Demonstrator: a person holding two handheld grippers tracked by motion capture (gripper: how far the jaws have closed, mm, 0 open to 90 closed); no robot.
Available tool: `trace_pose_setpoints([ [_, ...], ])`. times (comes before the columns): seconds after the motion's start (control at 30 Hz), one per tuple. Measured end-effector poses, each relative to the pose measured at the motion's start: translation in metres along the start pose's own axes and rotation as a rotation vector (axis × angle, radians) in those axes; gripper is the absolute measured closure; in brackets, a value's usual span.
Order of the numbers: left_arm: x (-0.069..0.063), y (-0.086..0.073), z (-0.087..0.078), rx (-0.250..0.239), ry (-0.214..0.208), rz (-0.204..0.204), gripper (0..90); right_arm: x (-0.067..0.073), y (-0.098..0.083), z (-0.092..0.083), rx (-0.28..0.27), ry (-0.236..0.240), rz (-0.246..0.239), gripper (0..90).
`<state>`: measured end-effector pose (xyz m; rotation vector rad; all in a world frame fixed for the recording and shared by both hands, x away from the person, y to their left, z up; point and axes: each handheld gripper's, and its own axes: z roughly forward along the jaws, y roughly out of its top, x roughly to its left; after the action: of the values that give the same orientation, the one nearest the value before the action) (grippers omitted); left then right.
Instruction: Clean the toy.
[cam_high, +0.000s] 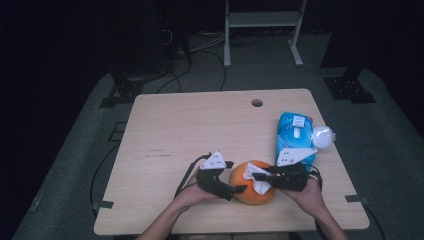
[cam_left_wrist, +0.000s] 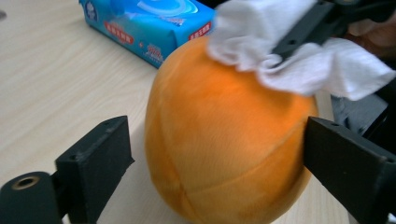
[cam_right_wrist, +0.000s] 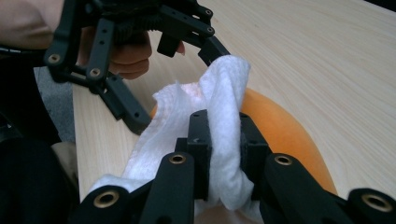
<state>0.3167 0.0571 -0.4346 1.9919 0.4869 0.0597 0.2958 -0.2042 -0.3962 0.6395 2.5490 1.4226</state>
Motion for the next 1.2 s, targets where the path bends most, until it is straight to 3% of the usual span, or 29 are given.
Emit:
trace_pose_setpoints([
  [0.13,0.006,-0.007,0.008,0.033,-0.066,-0.087,6.9,-0.003,-0.003,-0.004,0.007,0.0,-0.001,78.1],
  [0.17,0.007,-0.009,0.008,0.029,-0.098,-0.095,11.0,-0.003,-0.003,-0.004,0.009,-0.001,0.0,78.1],
  [0.27,0.004,-0.007,0.006,0.005,-0.094,-0.092,25.1,-0.002,-0.002,-0.004,0.006,-0.017,-0.008,77.9],
  [0.37,-0.001,-0.002,0.003,-0.015,-0.067,-0.06,29.8,0.002,0.005,-0.008,-0.025,-0.025,-0.02,78.0],
  [0.47,-0.013,0.005,0.004,-0.012,-0.036,0.009,30.4,0.02,0.016,-0.003,-0.041,-0.004,-0.072,78.1],
  [0.53,-0.021,0.006,0.006,0.017,-0.001,0.075,30.7,0.036,0.022,0.011,0.002,-0.021,-0.138,78.3],
  [0.6,-0.021,0.005,0.006,0.021,0.006,0.078,31.4,0.04,0.023,0.016,0.02,-0.047,-0.155,78.8],
  [0.67,-0.02,0.003,0.006,0.014,0.006,0.073,31.8,0.032,0.022,0.013,0.009,-0.052,-0.115,79.0],
  [0.87,-0.019,-0.001,0.007,0.021,-0.001,0.087,31.5,0.007,0.011,-0.009,-0.019,-0.145,-0.021,78.7],
  [1.0,-0.016,-0.002,0.006,0.027,-0.022,0.085,27.6,-0.008,-0.004,-0.016,-0.021,-0.126,0.05,78.6],
  [1.1,-0.012,-0.001,0.005,0.023,-0.056,0.034,17.0,-0.005,-0.004,-0.014,-0.015,-0.123,0.027,78.5],
  [1.2,-0.007,0.0,0.003,0.003,-0.074,-0.015,9.9,0.0,-0.003,-0.009,-0.008,-0.088,-0.005,78.5],
])
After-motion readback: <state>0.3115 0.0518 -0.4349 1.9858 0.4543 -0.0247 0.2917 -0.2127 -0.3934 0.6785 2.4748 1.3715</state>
